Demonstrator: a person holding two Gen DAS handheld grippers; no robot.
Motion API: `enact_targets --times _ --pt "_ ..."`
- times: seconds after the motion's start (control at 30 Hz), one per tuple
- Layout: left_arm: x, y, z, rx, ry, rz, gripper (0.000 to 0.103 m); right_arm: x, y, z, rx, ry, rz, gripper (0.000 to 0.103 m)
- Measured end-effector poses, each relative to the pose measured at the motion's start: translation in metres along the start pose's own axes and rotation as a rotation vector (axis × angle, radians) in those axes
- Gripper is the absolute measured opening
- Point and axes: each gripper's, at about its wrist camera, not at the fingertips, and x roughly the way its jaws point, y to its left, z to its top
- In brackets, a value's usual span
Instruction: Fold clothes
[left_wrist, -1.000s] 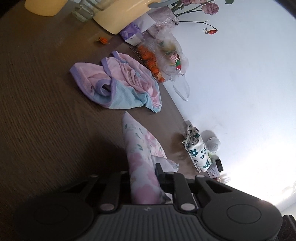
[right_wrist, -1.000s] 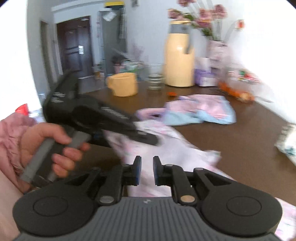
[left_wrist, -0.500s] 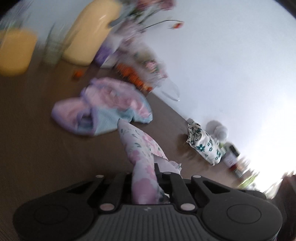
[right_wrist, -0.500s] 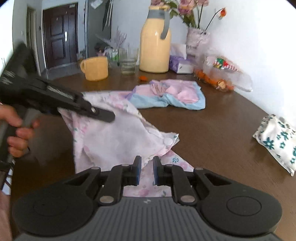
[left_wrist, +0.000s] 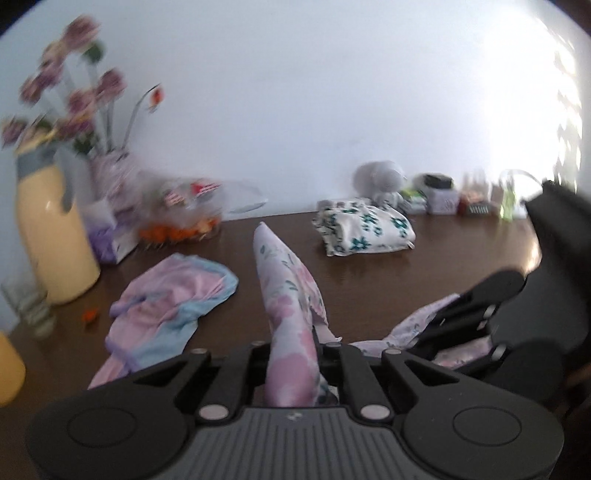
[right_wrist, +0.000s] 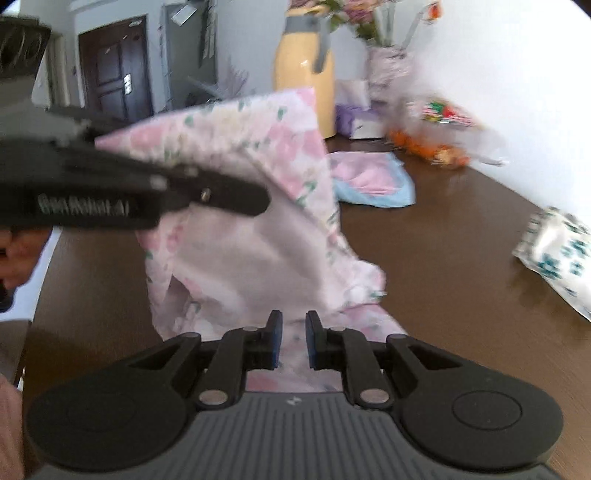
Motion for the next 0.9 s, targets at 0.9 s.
enact_targets --times 0.9 --pt "0.039 -0.118 -0.002 0.214 0.074 -0.120 0.007 -0.051 -0.067 -0.073 0.144 0.012 -0.050 0.015"
